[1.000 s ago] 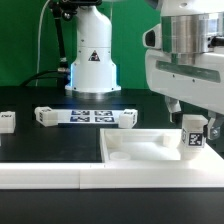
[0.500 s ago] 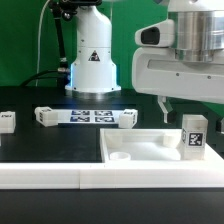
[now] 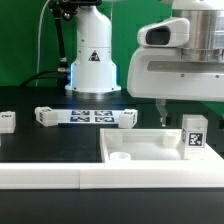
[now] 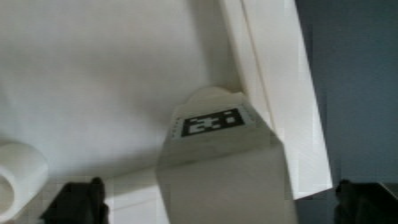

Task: Assemble one leg

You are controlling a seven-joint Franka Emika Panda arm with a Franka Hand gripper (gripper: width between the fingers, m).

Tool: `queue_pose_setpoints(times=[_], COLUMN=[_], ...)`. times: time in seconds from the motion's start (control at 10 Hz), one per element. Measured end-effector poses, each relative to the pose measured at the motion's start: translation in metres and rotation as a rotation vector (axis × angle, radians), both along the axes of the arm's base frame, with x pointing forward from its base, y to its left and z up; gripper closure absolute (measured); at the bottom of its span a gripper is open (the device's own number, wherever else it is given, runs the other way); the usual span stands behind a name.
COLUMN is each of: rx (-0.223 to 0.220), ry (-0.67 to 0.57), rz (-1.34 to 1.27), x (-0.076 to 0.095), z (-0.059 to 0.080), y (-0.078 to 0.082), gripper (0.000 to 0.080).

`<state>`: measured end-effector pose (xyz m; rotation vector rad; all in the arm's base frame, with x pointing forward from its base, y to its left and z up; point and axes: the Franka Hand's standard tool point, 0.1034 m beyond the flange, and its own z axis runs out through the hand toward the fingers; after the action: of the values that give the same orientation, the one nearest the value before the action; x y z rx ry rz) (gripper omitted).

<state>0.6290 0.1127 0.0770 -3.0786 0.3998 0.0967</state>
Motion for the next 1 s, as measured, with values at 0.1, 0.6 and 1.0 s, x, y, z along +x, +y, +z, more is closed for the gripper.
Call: queue_pose_setpoints(times=[0.1, 0.6, 1.0], rx=[0.001, 0.001, -0.004], ry=[-0.002, 0.000, 0.002], rz=[0.042, 0.013, -0.157], x=[0.0000, -0.0001, -0.0006], z=[-0.0001, -0.0002, -0.0004], y=[-0.0006, -0.0002, -0.0054], gripper=[0.0151, 0.0509, 0.0509])
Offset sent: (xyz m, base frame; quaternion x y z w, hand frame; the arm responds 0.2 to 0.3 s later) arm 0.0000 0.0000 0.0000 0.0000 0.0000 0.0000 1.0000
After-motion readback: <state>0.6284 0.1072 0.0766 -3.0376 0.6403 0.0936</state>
